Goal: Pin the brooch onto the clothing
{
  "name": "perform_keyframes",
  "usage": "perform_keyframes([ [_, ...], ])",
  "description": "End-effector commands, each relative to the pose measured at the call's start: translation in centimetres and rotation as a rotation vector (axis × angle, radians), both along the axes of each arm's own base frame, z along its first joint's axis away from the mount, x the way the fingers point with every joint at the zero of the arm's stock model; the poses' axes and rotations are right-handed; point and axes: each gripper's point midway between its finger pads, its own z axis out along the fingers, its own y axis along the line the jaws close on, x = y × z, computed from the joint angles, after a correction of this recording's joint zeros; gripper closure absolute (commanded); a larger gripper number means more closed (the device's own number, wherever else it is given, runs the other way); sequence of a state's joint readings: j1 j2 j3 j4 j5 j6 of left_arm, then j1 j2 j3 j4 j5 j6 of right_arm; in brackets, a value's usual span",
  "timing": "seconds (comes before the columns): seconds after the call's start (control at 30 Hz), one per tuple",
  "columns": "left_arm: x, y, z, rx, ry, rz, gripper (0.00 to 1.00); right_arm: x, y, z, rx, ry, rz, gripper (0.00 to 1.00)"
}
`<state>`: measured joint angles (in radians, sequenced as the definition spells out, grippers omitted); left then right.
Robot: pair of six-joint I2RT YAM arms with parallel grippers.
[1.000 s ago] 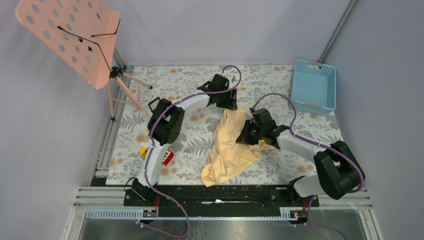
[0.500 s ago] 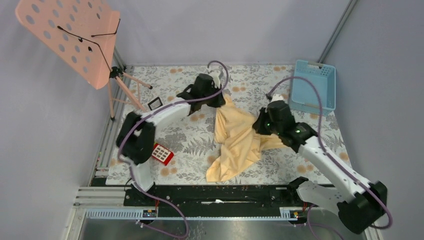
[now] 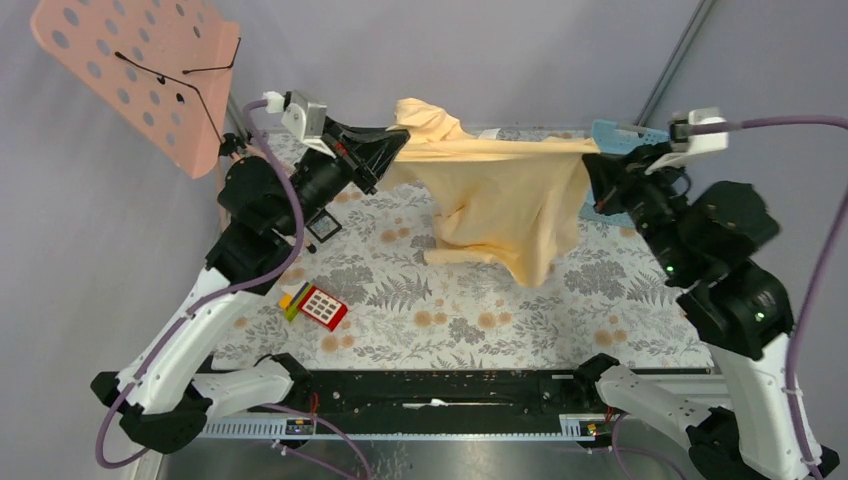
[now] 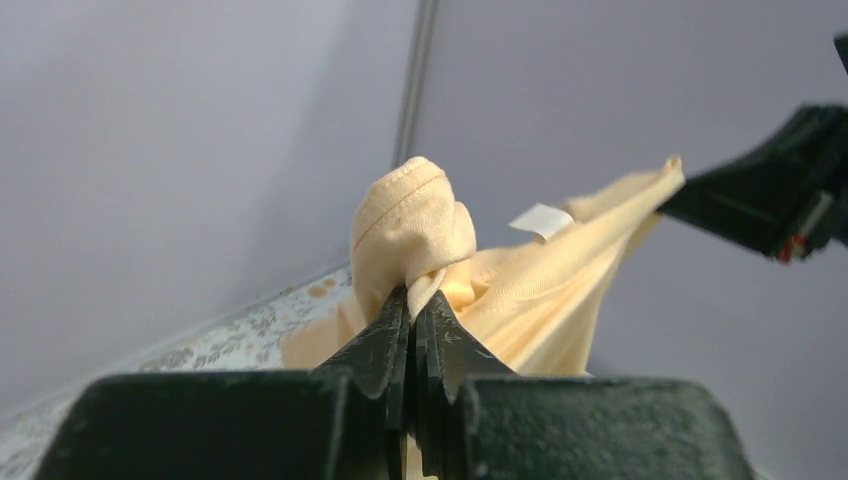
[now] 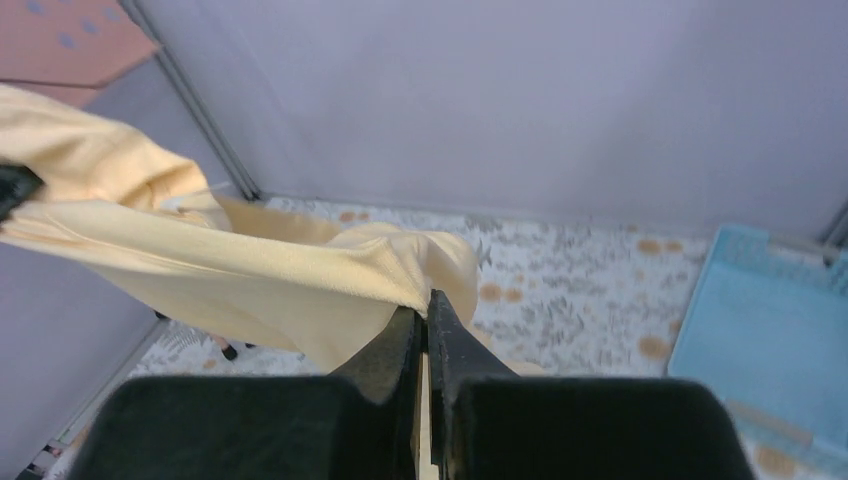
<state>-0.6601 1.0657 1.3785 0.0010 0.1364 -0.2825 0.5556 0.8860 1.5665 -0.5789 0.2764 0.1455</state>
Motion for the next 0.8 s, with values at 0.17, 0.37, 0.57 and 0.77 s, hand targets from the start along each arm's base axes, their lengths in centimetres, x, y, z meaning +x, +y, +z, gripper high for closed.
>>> perform_keyframes([
  [0.17,-9.4,5.7,9.6,-0.068,-0.317,-0.018,1.0,-5.9,-2.4,12.0,-0.019,-0.379,0.073,1.0],
  [0.37,-8.0,5.7,9.2,-0.064,-0.227,0.023,1.0,-5.0,-1.1,11.4,-0.013,-0.36,0.11,1.0],
  [0.57,3.0,5.8,1.0,0.106,0.033,0.356,1.0,3.9,-3.0,5.1,-0.119,-0.186,-0.235,1.0],
  [0.77,14.3,6.5,-9.1,0.147,0.288,0.474,1.0,13.7,-2.6,-2.4,-0.209,0.01,-0.348,1.0],
])
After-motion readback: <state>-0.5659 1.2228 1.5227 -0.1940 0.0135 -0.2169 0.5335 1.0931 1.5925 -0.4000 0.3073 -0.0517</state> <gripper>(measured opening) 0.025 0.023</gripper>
